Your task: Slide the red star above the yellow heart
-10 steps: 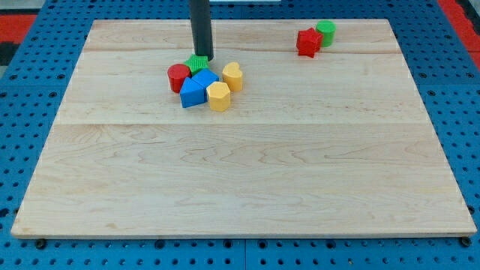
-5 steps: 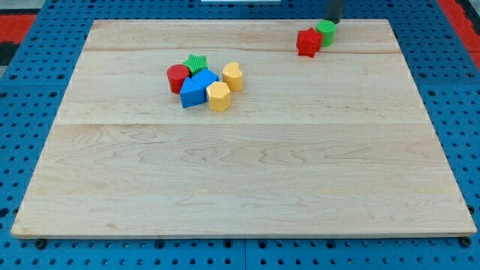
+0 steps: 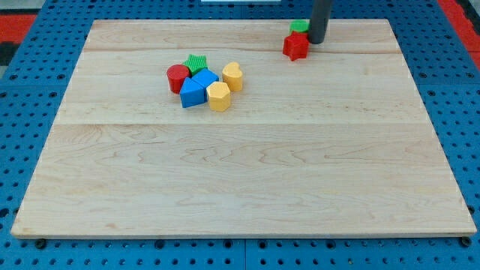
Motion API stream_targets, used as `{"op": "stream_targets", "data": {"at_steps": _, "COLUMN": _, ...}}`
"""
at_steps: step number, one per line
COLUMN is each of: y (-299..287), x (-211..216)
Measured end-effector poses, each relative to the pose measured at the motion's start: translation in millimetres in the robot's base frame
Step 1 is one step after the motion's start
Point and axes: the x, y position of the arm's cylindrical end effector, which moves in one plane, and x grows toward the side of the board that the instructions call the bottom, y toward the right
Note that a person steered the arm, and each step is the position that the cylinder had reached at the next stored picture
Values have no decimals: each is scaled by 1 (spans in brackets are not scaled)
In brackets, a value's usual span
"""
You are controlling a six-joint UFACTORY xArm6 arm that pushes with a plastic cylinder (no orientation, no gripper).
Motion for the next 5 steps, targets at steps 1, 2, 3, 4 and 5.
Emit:
{"op": "stream_targets", "data": {"at_steps": 1, "y": -7, "x": -1}}
{"op": "stream_targets", "data": {"at_steps": 2, "y": -8, "x": -4}}
{"op": "stream_targets", "data": {"at_steps": 3, "y": -32, "x": 7}}
{"op": "stream_targets", "data": {"at_steps": 4, "y": -56, "x": 24}}
{"op": "stream_targets", "data": {"at_steps": 5, "y": -79, "x": 27}}
